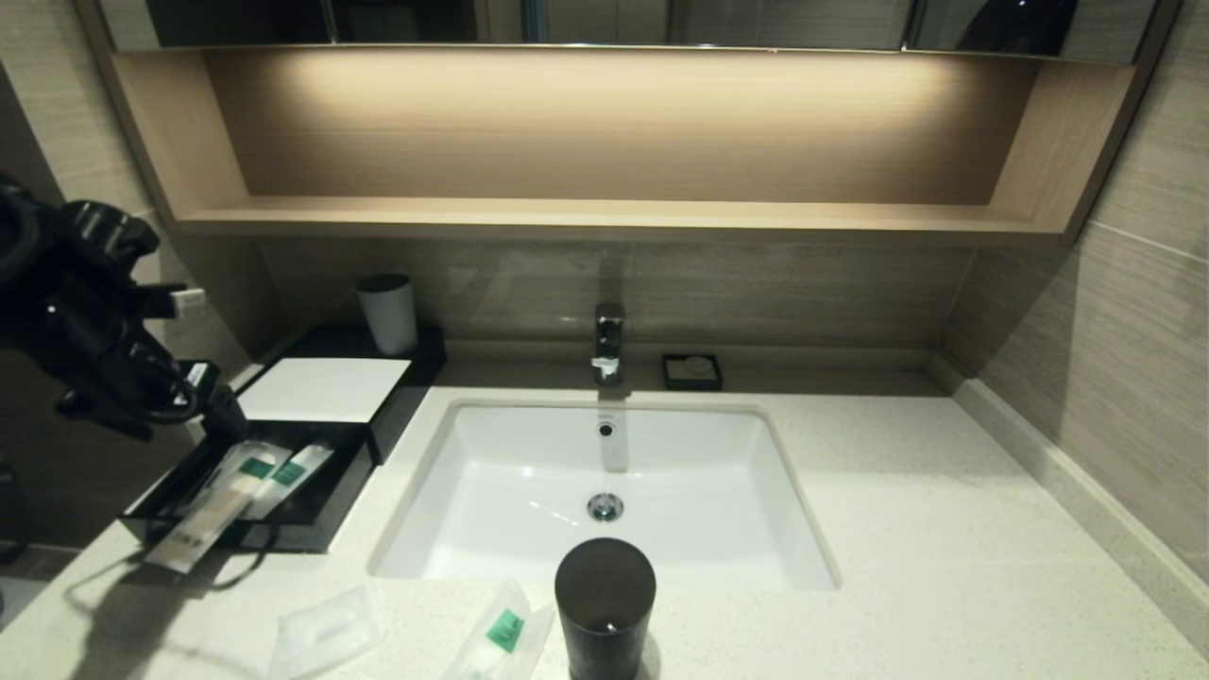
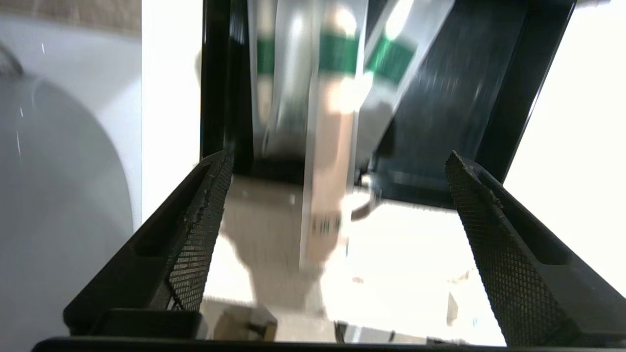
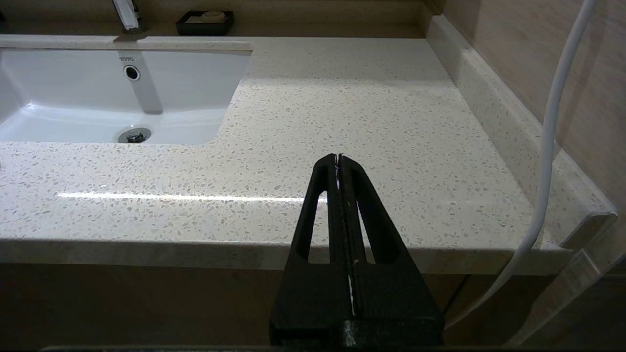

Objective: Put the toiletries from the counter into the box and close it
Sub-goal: Place the bathroom toiletry into the drawer

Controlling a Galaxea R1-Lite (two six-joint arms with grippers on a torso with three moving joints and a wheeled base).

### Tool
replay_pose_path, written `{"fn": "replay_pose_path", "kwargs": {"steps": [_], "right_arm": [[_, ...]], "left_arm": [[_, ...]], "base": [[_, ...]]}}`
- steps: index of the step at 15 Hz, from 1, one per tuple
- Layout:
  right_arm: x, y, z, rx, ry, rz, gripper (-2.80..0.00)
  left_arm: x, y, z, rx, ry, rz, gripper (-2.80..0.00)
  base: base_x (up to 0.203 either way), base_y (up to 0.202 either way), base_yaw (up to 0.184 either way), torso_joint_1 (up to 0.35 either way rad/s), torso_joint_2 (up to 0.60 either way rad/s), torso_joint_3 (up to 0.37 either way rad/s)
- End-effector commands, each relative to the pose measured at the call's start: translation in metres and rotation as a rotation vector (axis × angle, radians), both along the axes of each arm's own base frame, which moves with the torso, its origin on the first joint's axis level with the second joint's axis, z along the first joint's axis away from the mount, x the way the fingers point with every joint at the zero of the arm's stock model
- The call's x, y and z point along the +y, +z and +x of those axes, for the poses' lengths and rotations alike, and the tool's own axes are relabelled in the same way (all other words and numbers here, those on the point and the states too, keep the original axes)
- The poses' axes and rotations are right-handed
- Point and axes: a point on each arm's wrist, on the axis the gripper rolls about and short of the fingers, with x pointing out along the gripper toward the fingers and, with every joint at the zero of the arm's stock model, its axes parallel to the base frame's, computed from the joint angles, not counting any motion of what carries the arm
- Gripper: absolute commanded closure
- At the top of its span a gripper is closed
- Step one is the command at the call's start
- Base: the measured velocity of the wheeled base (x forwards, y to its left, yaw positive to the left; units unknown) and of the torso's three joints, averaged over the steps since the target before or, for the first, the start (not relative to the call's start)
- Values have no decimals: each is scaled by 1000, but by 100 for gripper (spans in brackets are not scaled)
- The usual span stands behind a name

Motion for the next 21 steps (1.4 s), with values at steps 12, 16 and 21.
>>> {"fn": "replay_pose_path", "kwargs": {"steps": [12, 16, 21], "right_arm": [[0, 0, 0, 0, 0, 0, 0], [0, 0, 0, 0, 0, 0, 0], [0, 0, 0, 0, 0, 0, 0]], "left_arm": [[-16, -56, -125, 21, 64, -29, 0], [-13, -58, -124, 27, 73, -39, 0], [-11, -71, -116, 29, 72, -42, 0]], "base": [[0, 0, 0, 0, 0, 0], [0, 0, 0, 0, 0, 0], [0, 0, 0, 0, 0, 0]]}}
